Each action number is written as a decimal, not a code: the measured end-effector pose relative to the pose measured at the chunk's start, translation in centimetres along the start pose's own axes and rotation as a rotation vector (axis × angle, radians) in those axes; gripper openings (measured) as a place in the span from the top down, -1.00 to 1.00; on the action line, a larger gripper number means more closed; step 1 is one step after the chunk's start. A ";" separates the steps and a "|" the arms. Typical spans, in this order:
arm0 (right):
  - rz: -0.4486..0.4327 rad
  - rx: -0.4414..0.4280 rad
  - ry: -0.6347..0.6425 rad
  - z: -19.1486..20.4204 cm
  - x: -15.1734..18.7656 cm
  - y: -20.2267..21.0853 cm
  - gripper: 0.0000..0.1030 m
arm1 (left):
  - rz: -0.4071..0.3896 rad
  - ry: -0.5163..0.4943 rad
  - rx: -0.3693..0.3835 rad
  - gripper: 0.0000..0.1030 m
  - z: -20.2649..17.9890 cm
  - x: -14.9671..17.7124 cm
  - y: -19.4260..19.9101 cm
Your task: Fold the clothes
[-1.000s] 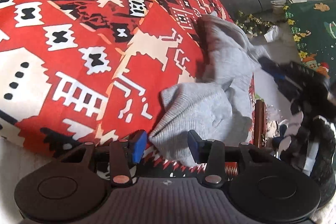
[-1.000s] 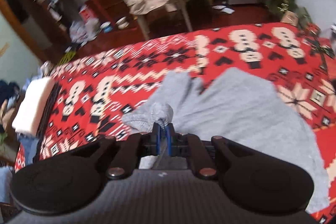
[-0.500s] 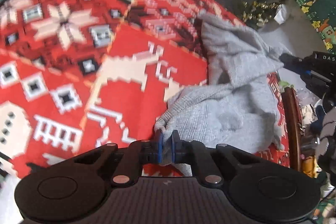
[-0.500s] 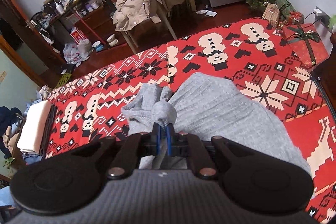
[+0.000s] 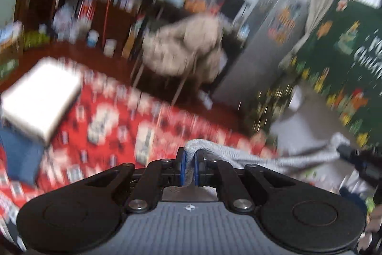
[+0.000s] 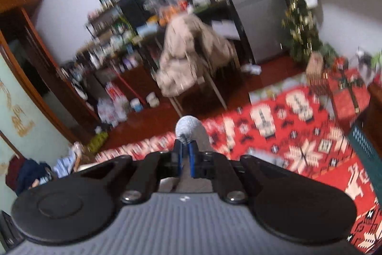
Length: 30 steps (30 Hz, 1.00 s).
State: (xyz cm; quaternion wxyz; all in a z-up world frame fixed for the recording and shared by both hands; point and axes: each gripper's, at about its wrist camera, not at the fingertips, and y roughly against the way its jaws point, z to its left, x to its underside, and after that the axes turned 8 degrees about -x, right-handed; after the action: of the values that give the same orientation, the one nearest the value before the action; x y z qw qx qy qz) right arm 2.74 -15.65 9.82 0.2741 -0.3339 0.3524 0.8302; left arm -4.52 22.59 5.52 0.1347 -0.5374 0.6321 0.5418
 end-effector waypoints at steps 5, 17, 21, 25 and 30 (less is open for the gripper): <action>-0.133 -0.075 0.034 5.2 -2.9 6.3 0.89 | -0.104 -0.018 0.097 0.87 -1.9 -5.3 6.3; -0.203 -0.169 0.061 10.9 -3.1 10.9 0.88 | -0.137 -0.076 0.069 0.87 -3.0 -7.3 7.9; -0.129 -0.109 0.032 8.5 -1.6 6.1 0.88 | -0.032 -0.059 0.021 0.87 -1.3 -5.9 1.5; -0.060 -0.033 0.017 4.7 -0.4 -0.8 0.88 | 0.058 -0.101 -0.044 0.87 -1.4 -4.9 -6.2; 0.063 0.054 -0.010 -0.5 1.5 -10.7 0.88 | 0.165 -0.186 -0.123 0.87 -1.8 -3.0 -15.8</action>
State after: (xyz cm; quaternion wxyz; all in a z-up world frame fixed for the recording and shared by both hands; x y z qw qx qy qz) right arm 9.37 -9.24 4.16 0.2585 -0.3110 0.3835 0.8303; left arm 10.40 25.29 -0.09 0.1145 -0.4384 0.6247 0.6360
